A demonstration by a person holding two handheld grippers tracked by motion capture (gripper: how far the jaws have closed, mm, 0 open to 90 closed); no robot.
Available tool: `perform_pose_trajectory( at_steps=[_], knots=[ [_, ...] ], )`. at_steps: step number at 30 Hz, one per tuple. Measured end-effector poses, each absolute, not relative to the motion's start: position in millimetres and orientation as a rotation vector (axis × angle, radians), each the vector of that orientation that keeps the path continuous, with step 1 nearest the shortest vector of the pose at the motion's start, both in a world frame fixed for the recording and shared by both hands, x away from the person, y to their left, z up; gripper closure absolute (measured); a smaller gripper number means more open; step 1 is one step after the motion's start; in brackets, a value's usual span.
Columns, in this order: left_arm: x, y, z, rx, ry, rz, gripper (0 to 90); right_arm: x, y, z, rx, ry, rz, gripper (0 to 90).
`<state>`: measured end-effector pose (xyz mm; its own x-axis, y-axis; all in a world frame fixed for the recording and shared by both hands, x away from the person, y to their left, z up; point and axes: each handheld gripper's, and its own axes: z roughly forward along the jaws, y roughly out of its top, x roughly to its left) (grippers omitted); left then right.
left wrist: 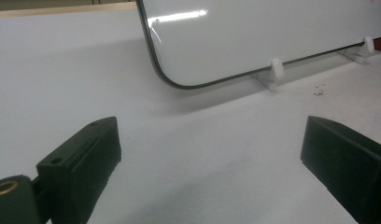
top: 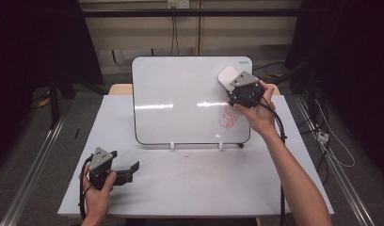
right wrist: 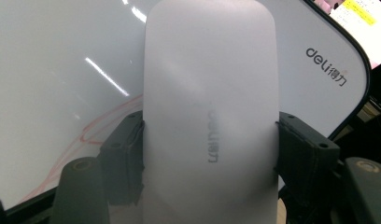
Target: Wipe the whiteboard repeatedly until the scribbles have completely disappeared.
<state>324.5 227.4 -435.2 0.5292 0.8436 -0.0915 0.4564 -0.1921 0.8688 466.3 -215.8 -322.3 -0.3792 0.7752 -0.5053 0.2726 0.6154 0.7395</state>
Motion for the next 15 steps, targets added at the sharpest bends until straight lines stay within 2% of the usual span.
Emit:
perform_pose_trajectory(
  at_steps=[15],
  knots=[
    [326.9, 225.4, -436.5, 1.842, 1.064, 0.509, 5.0, 463.1, -209.9, -326.5, 0.81, 1.94, 0.654, 31.5]
  ],
)
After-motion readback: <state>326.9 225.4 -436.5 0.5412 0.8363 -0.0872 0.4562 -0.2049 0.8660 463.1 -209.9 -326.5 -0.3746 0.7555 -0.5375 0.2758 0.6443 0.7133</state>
